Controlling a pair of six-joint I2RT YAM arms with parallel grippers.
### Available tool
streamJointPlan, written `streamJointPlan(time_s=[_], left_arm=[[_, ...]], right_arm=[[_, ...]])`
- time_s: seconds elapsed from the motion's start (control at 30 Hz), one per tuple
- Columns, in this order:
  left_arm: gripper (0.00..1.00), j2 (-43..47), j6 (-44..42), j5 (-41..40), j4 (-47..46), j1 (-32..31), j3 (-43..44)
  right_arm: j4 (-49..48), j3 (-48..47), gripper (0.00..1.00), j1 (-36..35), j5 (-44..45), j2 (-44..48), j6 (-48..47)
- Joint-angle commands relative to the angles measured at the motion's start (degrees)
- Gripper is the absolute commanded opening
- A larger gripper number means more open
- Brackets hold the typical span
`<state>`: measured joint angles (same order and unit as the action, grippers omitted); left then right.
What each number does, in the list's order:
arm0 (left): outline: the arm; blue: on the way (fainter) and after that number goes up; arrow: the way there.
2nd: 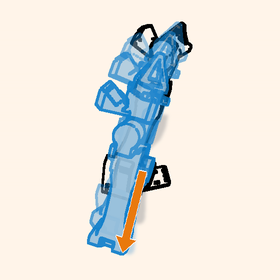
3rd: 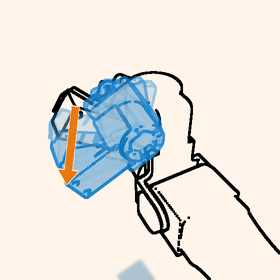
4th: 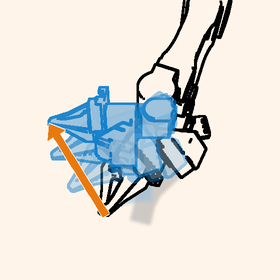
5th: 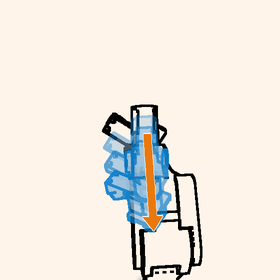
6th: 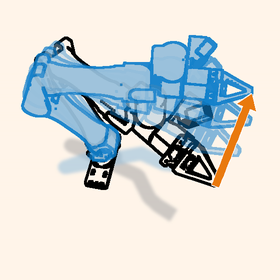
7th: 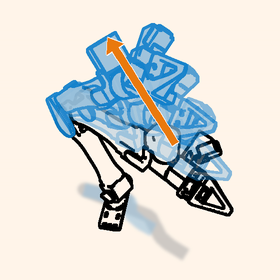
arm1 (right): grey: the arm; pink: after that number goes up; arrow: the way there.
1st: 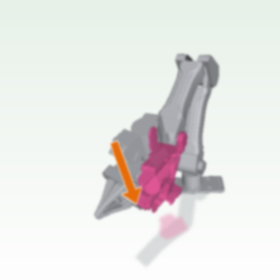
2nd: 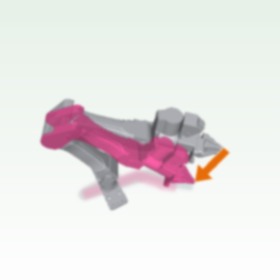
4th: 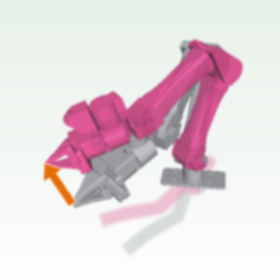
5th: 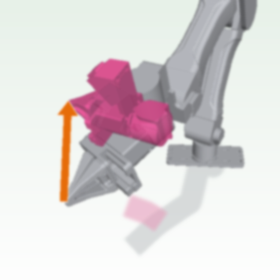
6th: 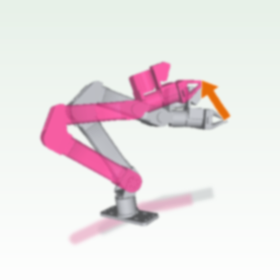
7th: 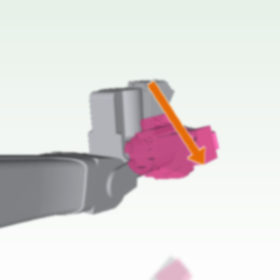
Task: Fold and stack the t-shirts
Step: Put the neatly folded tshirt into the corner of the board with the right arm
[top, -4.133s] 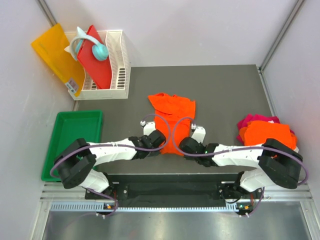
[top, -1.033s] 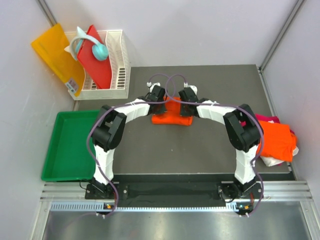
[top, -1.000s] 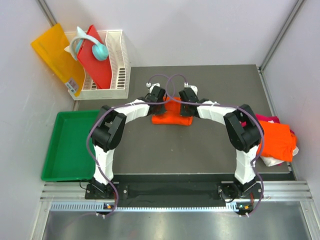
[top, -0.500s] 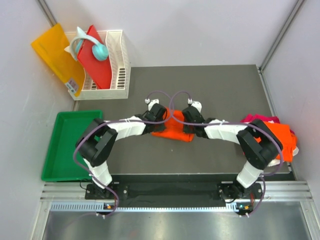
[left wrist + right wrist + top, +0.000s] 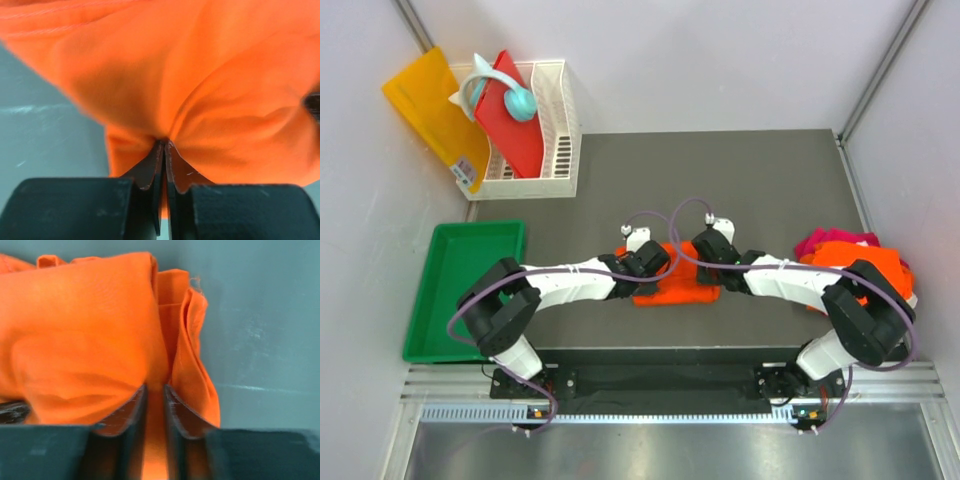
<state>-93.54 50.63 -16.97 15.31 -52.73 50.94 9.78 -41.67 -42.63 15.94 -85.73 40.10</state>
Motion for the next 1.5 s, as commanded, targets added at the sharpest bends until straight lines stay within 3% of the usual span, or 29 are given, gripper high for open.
streamJointPlan(time_s=[0.0,0.1,0.2,0.4,0.6,0.7,1.03,1.47], left_arm=[[0.13,4.58,-0.88,-6.92,9.39,-0.62,5.04],[0.18,5.30,-4.13,-9.74,10.00,-0.53,10.40],[0.20,3.37,-6.42,-10.27,9.83,-0.53,14.71],[0.19,-3.84,-6.69,-6.77,7.90,-0.53,17.44],[0.15,-10.26,-4.23,-4.12,7.81,-0.53,17.97],[0.14,-12.37,-3.61,-4.03,7.89,-0.53,17.35],[0.11,-17.56,-0.71,-0.43,5.26,0.35,13.40],[0.10,-15.36,-0.09,-0.25,5.78,0.26,11.29]], right_arm=[[8.93,-6.81,0.32,-0.26,7.76,3.99,-3.88],[12.89,-12.53,0.46,-0.34,10.59,6.45,-6.52],[15.00,-14.31,0.49,-0.35,11.47,8.39,-7.40],[15.53,-9.67,0.51,-0.17,11.65,10.76,-5.82],[15.09,-5.27,0.69,-0.17,11.22,13.75,-4.68],[14.22,-3.51,0.73,-0.17,9.90,14.19,-4.41],[6.40,3.17,0.77,0.27,1.46,12.09,-2.13],[-5.91,6.69,0.78,0.62,-5.30,0.84,0.77]])
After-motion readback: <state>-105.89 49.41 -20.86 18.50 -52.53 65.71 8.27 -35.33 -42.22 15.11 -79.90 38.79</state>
